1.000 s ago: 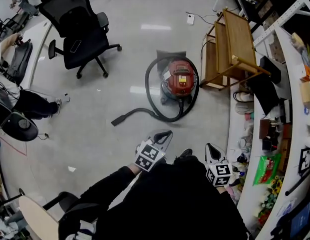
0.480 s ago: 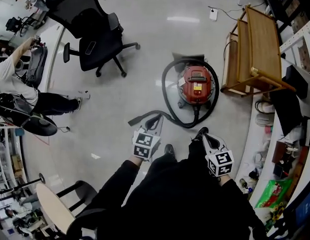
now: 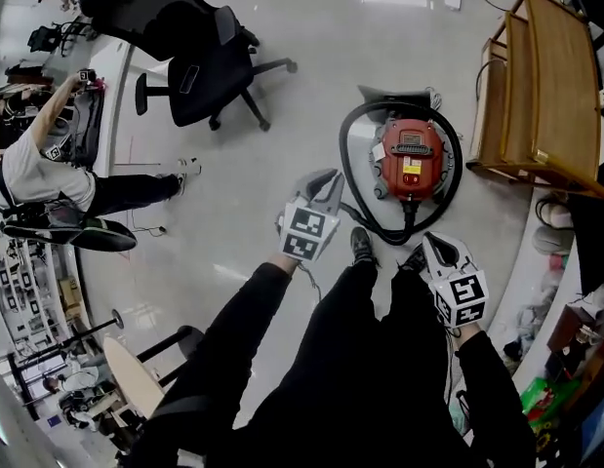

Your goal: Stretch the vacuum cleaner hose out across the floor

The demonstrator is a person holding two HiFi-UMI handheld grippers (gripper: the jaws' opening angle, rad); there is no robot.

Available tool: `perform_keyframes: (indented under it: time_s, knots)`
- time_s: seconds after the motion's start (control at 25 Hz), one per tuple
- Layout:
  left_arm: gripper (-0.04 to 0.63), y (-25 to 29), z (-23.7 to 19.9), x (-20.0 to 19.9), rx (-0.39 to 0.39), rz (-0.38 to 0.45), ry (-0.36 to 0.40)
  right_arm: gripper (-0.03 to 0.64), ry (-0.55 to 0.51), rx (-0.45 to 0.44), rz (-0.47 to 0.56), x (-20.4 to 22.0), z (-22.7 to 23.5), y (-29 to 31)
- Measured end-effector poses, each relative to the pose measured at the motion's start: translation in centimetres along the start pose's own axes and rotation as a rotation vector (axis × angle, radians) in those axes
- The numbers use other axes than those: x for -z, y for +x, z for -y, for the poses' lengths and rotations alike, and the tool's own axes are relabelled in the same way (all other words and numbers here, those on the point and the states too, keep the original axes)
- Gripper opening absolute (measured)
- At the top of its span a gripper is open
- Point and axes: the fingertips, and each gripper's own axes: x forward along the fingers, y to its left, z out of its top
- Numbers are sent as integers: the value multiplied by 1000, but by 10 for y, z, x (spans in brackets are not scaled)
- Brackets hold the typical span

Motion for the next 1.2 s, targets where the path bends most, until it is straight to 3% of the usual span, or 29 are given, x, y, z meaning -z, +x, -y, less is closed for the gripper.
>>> perform_keyframes:
  time_s: [0.2,0.4,0.72,0.96,1.2]
  knots:
    - [36,116,-21,10,88,-12,94,6,80,78,-8,26,32,34]
    - [165,224,-46,42,129,-77,261,6,165,117,-38,75,52,79]
    - [204,367,-72,113,90,-212,532,6,246,158,-28,144,99,127]
    - [226,435,-84,132,2,-240,734,6,288,181,-49,200,121,130]
    - [241,481,-96,146,-63,-297,808,6,315,192,-103,246,123,131]
